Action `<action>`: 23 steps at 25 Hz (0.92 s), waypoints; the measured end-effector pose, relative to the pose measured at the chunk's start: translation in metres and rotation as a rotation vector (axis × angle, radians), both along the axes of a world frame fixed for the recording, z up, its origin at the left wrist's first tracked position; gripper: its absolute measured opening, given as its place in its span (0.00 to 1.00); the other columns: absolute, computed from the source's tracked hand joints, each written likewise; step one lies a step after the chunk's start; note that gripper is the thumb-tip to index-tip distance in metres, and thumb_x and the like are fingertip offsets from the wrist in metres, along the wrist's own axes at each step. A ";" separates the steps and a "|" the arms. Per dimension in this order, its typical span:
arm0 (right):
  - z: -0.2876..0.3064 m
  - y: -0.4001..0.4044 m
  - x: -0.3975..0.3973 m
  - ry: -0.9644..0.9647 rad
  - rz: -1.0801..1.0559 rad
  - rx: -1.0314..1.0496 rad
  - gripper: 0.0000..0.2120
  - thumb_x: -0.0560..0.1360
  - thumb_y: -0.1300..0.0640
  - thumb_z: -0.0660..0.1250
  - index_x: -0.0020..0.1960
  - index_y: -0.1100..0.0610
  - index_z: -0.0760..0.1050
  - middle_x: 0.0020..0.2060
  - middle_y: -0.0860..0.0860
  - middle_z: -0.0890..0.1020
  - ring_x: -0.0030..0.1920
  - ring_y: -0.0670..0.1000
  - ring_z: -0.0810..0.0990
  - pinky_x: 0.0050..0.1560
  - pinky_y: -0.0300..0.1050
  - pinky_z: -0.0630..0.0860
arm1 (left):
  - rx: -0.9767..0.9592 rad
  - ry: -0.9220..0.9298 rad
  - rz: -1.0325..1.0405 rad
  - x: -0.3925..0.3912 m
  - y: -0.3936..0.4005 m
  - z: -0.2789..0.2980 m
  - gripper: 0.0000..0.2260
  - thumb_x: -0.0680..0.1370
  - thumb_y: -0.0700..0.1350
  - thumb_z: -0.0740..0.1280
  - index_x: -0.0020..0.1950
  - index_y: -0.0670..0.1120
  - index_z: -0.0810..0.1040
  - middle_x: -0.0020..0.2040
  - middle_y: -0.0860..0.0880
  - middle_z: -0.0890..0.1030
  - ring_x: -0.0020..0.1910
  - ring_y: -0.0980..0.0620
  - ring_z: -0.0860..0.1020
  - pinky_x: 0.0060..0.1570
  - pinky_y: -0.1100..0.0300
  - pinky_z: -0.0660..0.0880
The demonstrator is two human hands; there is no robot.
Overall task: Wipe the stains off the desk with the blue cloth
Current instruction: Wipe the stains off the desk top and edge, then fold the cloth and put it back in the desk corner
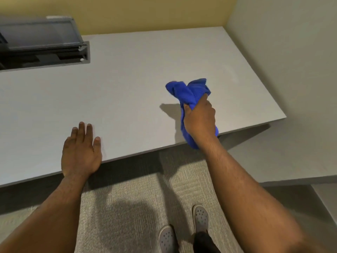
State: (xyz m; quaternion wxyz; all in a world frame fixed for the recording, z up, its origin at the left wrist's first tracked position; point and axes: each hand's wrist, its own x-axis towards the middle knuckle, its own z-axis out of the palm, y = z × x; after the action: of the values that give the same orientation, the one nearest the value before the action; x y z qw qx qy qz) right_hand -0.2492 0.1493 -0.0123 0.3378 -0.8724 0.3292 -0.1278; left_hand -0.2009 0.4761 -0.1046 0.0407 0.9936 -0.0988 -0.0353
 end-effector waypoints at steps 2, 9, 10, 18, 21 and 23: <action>-0.025 -0.022 0.016 0.156 0.077 -0.154 0.28 0.78 0.47 0.59 0.72 0.61 0.58 0.63 0.60 0.74 0.60 0.61 0.73 0.58 0.58 0.73 | -0.009 0.001 0.010 -0.001 0.000 -0.001 0.32 0.81 0.57 0.40 0.80 0.41 0.56 0.80 0.39 0.57 0.78 0.39 0.57 0.74 0.42 0.58; -0.041 -0.069 0.012 0.195 0.114 -0.163 0.37 0.75 0.31 0.48 0.68 0.59 0.67 0.65 0.58 0.74 0.64 0.61 0.72 0.62 0.55 0.69 | -0.014 0.032 0.027 -0.001 -0.001 -0.002 0.32 0.81 0.57 0.40 0.80 0.42 0.57 0.80 0.40 0.58 0.78 0.39 0.58 0.74 0.42 0.58; -0.035 -0.075 0.009 0.106 0.023 -0.027 0.33 0.78 0.34 0.48 0.64 0.59 0.71 0.61 0.58 0.78 0.61 0.60 0.75 0.59 0.52 0.70 | -0.027 0.049 0.040 -0.001 -0.001 -0.001 0.32 0.80 0.58 0.40 0.80 0.42 0.57 0.80 0.40 0.58 0.78 0.39 0.57 0.74 0.42 0.57; -0.007 -0.127 -0.006 0.443 0.151 0.145 0.13 0.75 0.51 0.62 0.54 0.60 0.73 0.47 0.54 0.80 0.44 0.52 0.75 0.42 0.43 0.69 | -0.071 0.183 0.290 0.013 -0.079 0.044 0.22 0.77 0.51 0.57 0.63 0.38 0.75 0.64 0.36 0.75 0.60 0.36 0.75 0.58 0.46 0.75; -0.005 -0.125 -0.004 0.555 0.245 0.139 0.09 0.73 0.54 0.63 0.50 0.59 0.71 0.40 0.51 0.76 0.42 0.52 0.74 0.40 0.43 0.69 | -0.300 0.270 0.204 0.003 -0.157 0.061 0.25 0.74 0.59 0.56 0.50 0.43 0.83 0.53 0.42 0.83 0.51 0.41 0.80 0.51 0.52 0.77; -0.007 -0.123 -0.002 0.552 0.272 0.156 0.04 0.73 0.58 0.62 0.45 0.58 0.70 0.37 0.50 0.74 0.41 0.53 0.74 0.39 0.43 0.69 | -0.504 0.415 0.245 -0.008 -0.211 0.071 0.19 0.76 0.57 0.60 0.44 0.45 0.84 0.49 0.46 0.85 0.50 0.43 0.81 0.47 0.56 0.73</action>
State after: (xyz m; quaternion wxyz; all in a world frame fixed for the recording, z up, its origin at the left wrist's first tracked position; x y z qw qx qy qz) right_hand -0.2509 0.0261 -0.0189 0.3155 -0.8817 0.2976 0.1857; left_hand -0.2090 0.2656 -0.0333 0.3081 0.9285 0.0260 -0.2058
